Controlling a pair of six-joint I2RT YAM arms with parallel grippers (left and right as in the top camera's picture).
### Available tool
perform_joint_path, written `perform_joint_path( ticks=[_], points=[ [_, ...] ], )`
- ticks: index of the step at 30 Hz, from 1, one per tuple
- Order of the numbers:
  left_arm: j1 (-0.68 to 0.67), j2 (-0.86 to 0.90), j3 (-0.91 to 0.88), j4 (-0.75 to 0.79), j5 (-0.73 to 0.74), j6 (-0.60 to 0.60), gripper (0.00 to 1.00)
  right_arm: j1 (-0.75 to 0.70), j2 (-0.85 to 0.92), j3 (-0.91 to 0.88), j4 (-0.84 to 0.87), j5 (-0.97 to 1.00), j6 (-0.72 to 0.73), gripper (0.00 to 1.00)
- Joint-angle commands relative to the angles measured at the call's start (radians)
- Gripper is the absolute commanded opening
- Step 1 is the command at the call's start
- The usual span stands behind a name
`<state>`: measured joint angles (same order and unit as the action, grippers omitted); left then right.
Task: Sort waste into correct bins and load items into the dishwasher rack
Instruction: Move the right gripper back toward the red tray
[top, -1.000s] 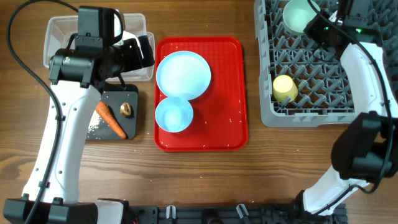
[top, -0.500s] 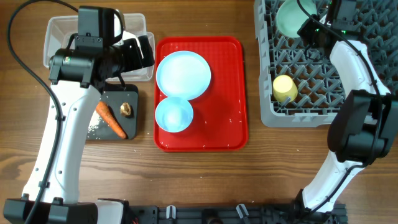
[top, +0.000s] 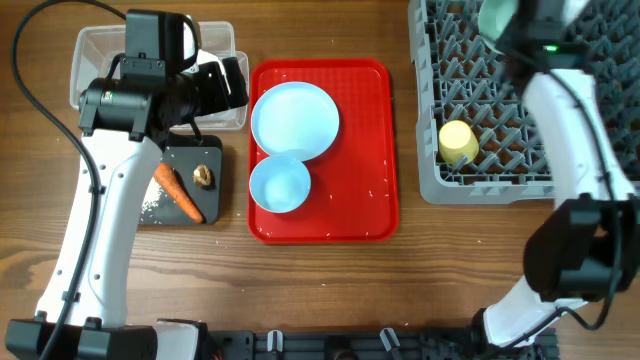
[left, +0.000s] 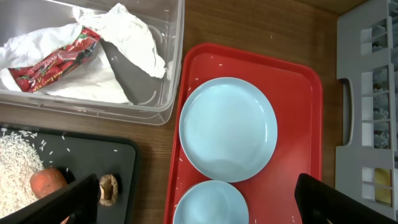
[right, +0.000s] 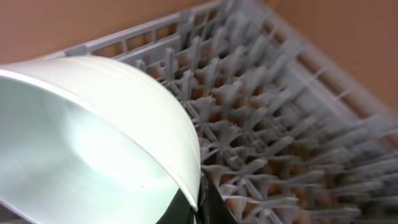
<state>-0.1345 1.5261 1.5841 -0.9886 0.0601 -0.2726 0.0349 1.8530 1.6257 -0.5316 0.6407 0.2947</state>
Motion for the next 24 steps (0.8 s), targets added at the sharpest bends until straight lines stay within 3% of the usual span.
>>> perform_joint_path(
  ticks=[1,9,24],
  points=[
    [0.005,0.008,-0.003,0.000,-0.005,-0.005,1.00,0.141,0.040,0.003,0.024,0.432,-0.167,0.04],
    [0.005,0.008,-0.003,0.000,-0.005,-0.005,1.00,0.195,0.223,0.003,0.099,0.640,-0.322,0.04],
    [0.005,0.008,-0.003,0.000,-0.005,-0.005,1.00,0.266,0.235,0.003,0.093,0.480,-0.319,0.04]
  ],
)
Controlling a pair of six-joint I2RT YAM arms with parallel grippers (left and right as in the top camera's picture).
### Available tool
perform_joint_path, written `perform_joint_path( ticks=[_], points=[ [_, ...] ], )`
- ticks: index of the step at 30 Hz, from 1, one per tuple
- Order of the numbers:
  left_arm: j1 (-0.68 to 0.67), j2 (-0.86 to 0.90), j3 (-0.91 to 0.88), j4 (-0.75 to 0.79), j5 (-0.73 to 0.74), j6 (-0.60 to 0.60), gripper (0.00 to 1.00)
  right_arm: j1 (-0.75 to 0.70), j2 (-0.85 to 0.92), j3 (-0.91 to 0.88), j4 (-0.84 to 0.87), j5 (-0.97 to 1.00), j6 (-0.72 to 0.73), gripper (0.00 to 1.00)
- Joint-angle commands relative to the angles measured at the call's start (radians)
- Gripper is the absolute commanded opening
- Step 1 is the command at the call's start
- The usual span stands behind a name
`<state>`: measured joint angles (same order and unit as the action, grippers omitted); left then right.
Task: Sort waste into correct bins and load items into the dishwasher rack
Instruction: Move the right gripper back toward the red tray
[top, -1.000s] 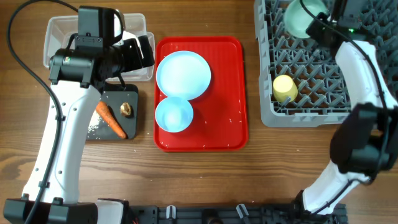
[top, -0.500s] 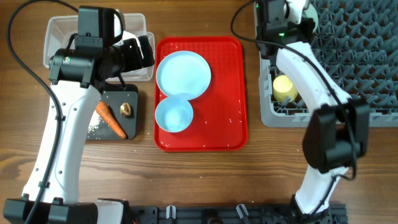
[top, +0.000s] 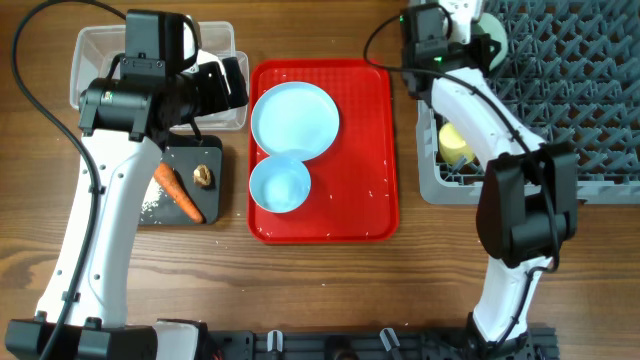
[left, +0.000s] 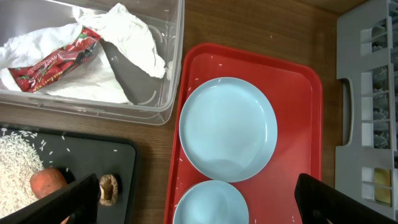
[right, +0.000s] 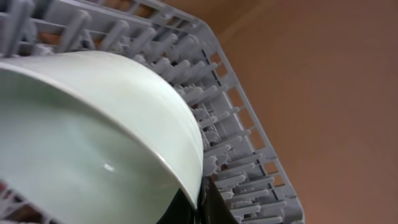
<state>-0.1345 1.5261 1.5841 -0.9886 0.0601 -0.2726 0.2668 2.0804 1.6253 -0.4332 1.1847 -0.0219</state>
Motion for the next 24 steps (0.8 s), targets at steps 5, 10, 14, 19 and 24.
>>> perform_joint_path(
  ticks=[5,10,14,19,24],
  points=[
    [0.005,0.008,-0.003,0.000,-0.005,-0.005,1.00,0.063,0.007,0.003,-0.039,-0.093,-0.003,0.04],
    [0.005,0.008,-0.003,0.000,-0.005,-0.005,1.00,0.063,0.008,0.003,-0.109,-0.222,0.000,0.04],
    [0.005,0.008,-0.003,0.000,-0.005,-0.005,1.00,0.063,0.007,0.003,-0.110,-0.222,-0.002,0.32],
    [0.005,0.008,-0.003,0.000,-0.005,-0.005,1.00,0.063,0.001,0.005,-0.110,-0.222,-0.001,0.81],
    [0.005,0.008,-0.003,0.000,-0.005,-0.005,1.00,0.063,-0.065,0.006,-0.109,-0.222,0.000,0.90]
  ],
)
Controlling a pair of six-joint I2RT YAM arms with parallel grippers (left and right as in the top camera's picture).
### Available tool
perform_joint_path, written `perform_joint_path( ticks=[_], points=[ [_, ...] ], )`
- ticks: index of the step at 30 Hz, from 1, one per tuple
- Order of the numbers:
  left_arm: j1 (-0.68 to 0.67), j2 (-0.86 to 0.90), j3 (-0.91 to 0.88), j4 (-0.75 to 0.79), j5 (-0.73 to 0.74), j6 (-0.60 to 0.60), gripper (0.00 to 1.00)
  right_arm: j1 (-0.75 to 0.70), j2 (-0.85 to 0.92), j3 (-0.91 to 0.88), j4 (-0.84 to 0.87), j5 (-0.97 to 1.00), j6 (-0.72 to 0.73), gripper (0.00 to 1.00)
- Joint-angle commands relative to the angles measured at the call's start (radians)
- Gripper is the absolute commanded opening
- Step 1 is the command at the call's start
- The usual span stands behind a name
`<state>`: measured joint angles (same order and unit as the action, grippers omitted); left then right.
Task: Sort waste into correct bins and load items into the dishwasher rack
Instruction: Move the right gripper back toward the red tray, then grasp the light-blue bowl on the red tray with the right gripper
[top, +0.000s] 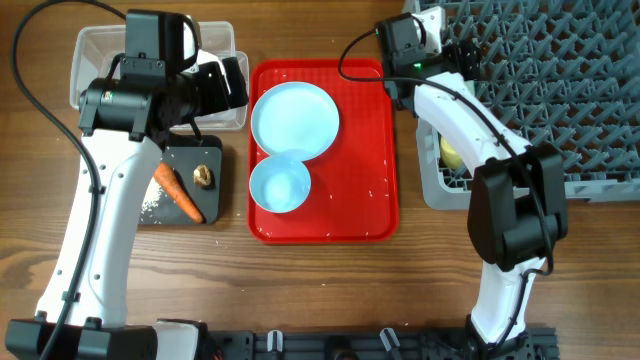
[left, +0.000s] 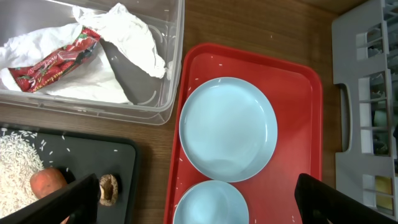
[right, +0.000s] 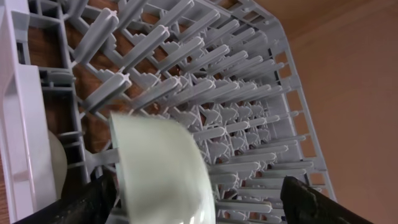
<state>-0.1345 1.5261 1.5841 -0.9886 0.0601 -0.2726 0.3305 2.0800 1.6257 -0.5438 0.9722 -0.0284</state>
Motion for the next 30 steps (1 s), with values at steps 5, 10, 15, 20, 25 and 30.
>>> perform_joint_path(
  ticks=[5,10,15,20,25,30],
  points=[
    [0.005,0.008,-0.003,0.000,-0.005,-0.005,1.00,0.000,-0.209,0.006,-0.010,-0.119,0.018,0.93],
    [0.005,0.008,-0.003,0.000,-0.005,-0.005,1.00,0.009,-0.288,0.003,-0.153,-1.070,0.095,0.87],
    [0.005,0.008,-0.003,0.000,-0.005,-0.005,1.00,0.062,-0.173,-0.003,-0.176,-1.435,0.193,0.77],
    [0.005,0.008,-0.003,0.000,-0.005,-0.005,1.00,0.192,-0.055,-0.003,-0.277,-1.443,0.112,0.75],
    [0.005,0.008,-0.003,0.000,-0.005,-0.005,1.00,0.298,0.001,-0.005,-0.347,-1.231,0.055,0.75],
    [0.005,0.008,-0.003,0.000,-0.005,-0.005,1.00,0.310,0.035,-0.005,-0.332,-1.196,0.058,0.71]
  ],
)
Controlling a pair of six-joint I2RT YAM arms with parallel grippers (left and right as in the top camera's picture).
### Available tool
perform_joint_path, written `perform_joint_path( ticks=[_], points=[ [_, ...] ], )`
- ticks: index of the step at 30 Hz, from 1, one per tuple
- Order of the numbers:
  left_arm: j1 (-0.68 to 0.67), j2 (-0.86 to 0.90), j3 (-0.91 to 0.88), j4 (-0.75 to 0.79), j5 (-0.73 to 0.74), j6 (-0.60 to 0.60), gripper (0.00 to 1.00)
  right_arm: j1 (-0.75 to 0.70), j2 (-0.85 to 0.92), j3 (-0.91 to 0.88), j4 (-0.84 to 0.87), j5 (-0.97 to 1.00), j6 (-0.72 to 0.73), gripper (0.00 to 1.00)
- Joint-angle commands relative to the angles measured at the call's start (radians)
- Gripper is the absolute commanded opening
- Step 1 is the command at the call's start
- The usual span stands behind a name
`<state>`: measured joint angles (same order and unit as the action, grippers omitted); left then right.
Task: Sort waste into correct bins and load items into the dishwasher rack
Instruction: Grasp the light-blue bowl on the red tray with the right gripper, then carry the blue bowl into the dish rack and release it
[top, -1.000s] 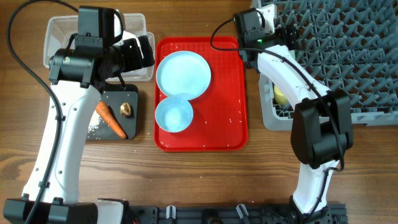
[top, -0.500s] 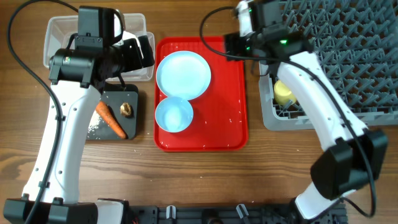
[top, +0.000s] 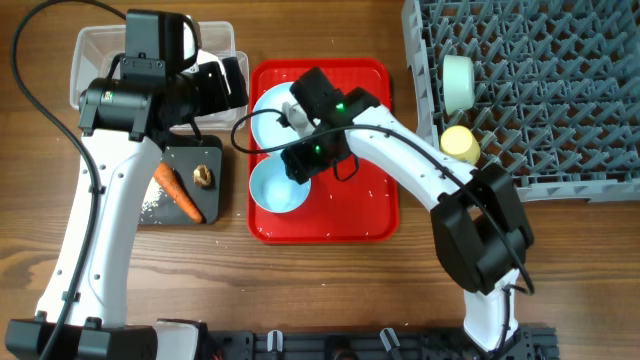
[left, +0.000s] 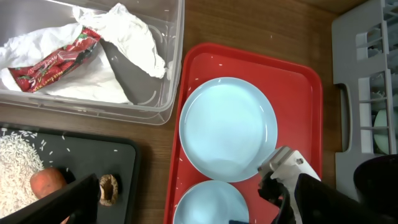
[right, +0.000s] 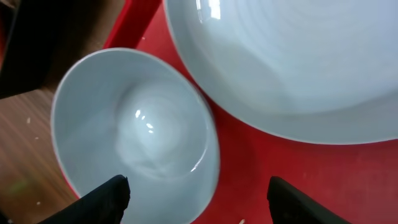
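On the red tray (top: 372, 190) lie a light blue plate (top: 275, 105) and, nearer, a light blue bowl (top: 272, 190). My right gripper (top: 298, 165) hangs open just over the bowl; in the right wrist view the gripper (right: 196, 193) straddles the right rim of the bowl (right: 137, 130), with the plate (right: 292, 56) beyond. The grey dishwasher rack (top: 520, 170) holds a pale green bowl (top: 458, 82) on edge and a yellow cup (top: 460, 143). My left gripper (top: 232, 82) stays open and empty beside the tray's far left corner, looking down on the plate (left: 227, 127).
A clear bin (top: 90, 45) at the far left holds white paper and a red wrapper (left: 56, 59). In front of it a black board (top: 215, 205) carries a carrot (top: 178, 192), a small brown piece (top: 203, 176) and spilled rice.
My right gripper left the rack's left side and now hangs open over the blue bowl on the tray. The pale green bowl stays on edge in the rack. The left arm has not moved.
My right gripper first held the pale green bowl over the far part of the rack, then still held it at the rack's far left. After that it was open, with the bowl standing among the prongs. Now it is at the tray. The left gripper stayed open throughout.
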<state>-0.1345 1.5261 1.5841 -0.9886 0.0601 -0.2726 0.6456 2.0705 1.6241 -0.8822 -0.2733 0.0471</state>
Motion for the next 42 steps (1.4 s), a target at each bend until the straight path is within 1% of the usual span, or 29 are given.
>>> perform_joint_path(
  ticks=[1,3,5,7,8,12,14,19,21,22,25,26,27,29,31,32,33,34,40,42],
  points=[
    [0.005,0.008,-0.003,0.000,-0.005,-0.005,1.00,-0.005,0.051,-0.004,0.006,0.050,-0.018,0.66],
    [0.005,0.008,-0.003,0.000,-0.005,-0.005,1.00,-0.005,0.068,-0.014,0.003,0.050,-0.021,0.63],
    [0.005,0.008,-0.003,0.000,-0.005,-0.005,1.00,-0.005,0.080,-0.022,-0.001,0.050,-0.022,0.57],
    [0.005,0.008,-0.003,0.000,-0.005,-0.005,1.00,-0.006,0.082,-0.028,0.002,0.053,-0.021,0.48],
    [0.005,0.008,-0.003,0.000,-0.005,-0.005,1.00,-0.006,0.082,-0.028,0.002,0.058,-0.020,0.45],
    [0.005,0.008,-0.003,0.000,-0.005,-0.005,1.00,-0.014,0.082,-0.027,0.001,0.072,-0.013,0.15],
    [0.005,0.008,-0.003,0.000,-0.005,-0.005,1.00,-0.029,0.078,-0.027,-0.003,0.072,0.013,0.04],
    [0.005,0.008,-0.003,0.000,-0.005,-0.005,1.00,-0.112,0.011,-0.025,-0.070,0.071,0.034,0.04],
    [0.005,0.008,-0.003,0.000,-0.005,-0.005,1.00,-0.187,-0.084,-0.024,-0.088,0.074,0.042,0.04],
    [0.005,0.008,-0.003,0.000,-0.005,-0.005,1.00,-0.221,-0.137,-0.023,-0.077,0.106,0.042,0.04],
    [0.005,0.008,-0.003,0.000,-0.005,-0.005,1.00,-0.314,-0.338,-0.006,-0.013,0.395,0.061,0.04],
    [0.005,0.008,-0.003,0.000,-0.005,-0.005,1.00,-0.332,-0.374,-0.006,0.017,0.485,0.064,0.04],
    [0.005,0.008,-0.003,0.000,-0.005,-0.005,1.00,-0.348,-0.403,-0.007,0.050,0.633,0.088,0.04],
    [0.005,0.008,-0.003,0.000,-0.005,-0.005,1.00,-0.367,-0.418,-0.007,0.093,0.928,0.111,0.04],
    [0.005,0.008,-0.003,0.000,-0.005,-0.005,1.00,-0.392,-0.406,-0.007,0.154,1.240,0.098,0.04],
    [0.005,0.008,-0.003,0.000,-0.005,-0.005,1.00,-0.408,-0.394,-0.007,0.189,1.307,0.042,0.04],
    [0.005,0.008,-0.003,0.000,-0.005,-0.005,1.00,-0.423,-0.386,-0.007,0.217,1.322,-0.002,0.04],
    [0.005,0.008,-0.003,0.000,-0.005,-0.005,1.00,-0.457,-0.359,-0.007,0.266,1.321,-0.078,0.04],
    [0.005,0.008,-0.003,0.000,-0.005,-0.005,1.00,-0.573,-0.240,-0.008,0.301,1.326,-0.243,0.04],
    [0.005,0.008,-0.003,0.000,-0.005,-0.005,1.00,-0.597,-0.198,-0.008,0.302,1.336,-0.262,0.04]
  ],
)
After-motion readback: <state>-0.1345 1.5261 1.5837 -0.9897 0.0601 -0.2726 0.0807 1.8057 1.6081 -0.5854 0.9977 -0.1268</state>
